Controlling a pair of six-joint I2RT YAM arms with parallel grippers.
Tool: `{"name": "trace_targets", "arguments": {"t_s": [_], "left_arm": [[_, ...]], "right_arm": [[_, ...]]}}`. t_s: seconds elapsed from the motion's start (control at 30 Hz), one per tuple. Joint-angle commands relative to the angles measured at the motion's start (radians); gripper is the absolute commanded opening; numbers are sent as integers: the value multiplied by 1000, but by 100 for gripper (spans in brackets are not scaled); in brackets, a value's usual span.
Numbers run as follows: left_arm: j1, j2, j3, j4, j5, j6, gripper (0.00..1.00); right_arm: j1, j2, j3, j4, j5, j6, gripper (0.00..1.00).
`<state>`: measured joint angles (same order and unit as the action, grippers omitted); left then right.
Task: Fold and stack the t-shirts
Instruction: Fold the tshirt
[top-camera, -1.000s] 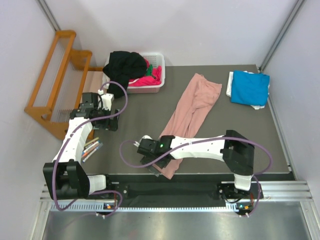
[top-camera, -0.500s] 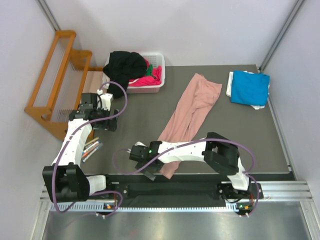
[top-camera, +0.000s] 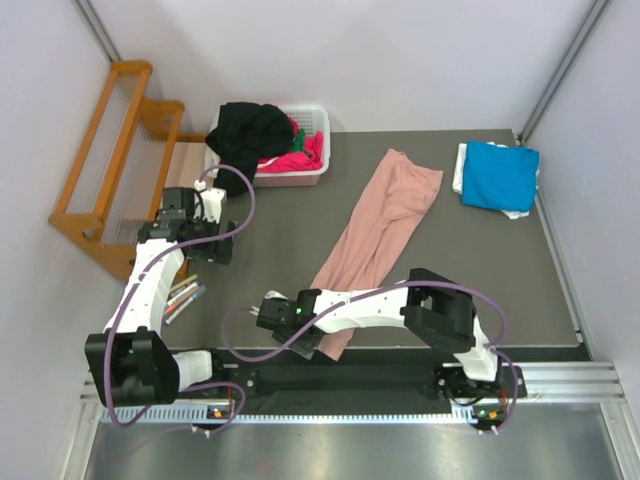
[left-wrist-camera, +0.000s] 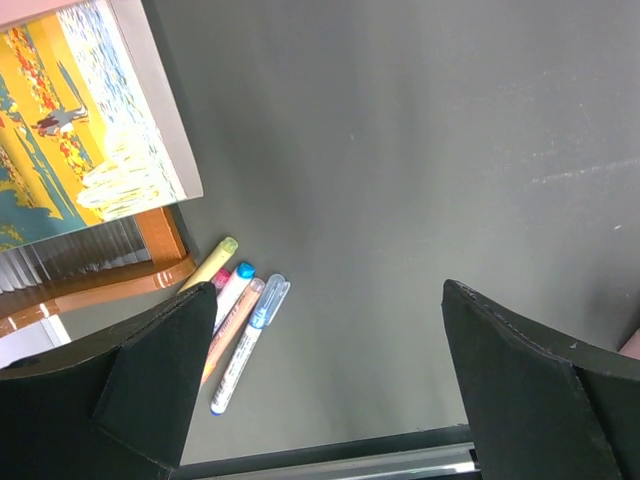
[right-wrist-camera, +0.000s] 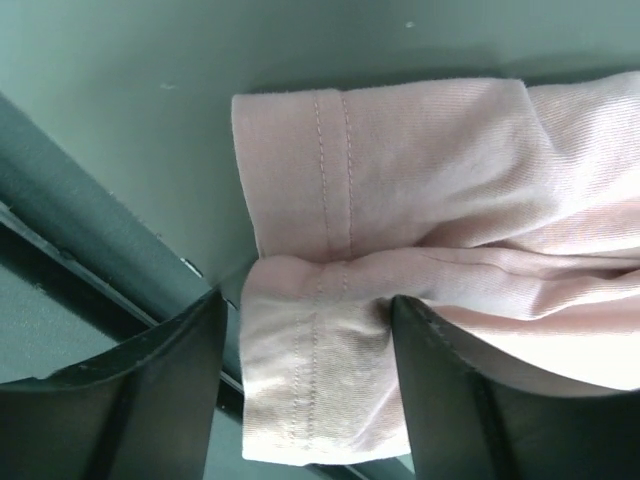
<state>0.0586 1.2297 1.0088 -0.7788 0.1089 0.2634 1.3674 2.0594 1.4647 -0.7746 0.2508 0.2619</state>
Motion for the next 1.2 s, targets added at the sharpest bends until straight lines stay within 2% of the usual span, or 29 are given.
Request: {"name": "trace_targets", "arguments": {"t_s": [0.0,0.2,0.43,0.5,0.53,0.57,0.63,0.67,0.77,0.97,1.17], "left_arm": [[6,-27,-12,12,-8,10,99],[6,-26,-21,18,-17,14,99],[7,-22,-12,18,-11,16,99],[7,-24,-13,16,-6,11,99],[6,-27,-15,16,-5,11,99],[7,-27,-18,18,-6,13,98],[6,-35,-24,15,-12,17,99],[7,-38,-26,15,-15,20,99],[6,-47,-33,19,-29,31,98],[6,-52,-35,18,-25,30,98],[10,-59,-50,18,-28,37,99]], "right_arm": [[-13,68,-107,143,-44,10,56],[-36,79,-119,153,-51,16,46],[21,27,-98,101,-76,31,53],[24,24,-109,101,-59,42,50],[22,25,-119,109,-38,43,46],[15,30,-127,112,-36,45,32],[6,31,-133,116,-41,53,18],[7,31,-136,123,-44,56,8],[10,30,-141,127,-54,68,0],[4,8,-170,135,16,71,0],[-140,-41,-185,172,8,65,0]]}}
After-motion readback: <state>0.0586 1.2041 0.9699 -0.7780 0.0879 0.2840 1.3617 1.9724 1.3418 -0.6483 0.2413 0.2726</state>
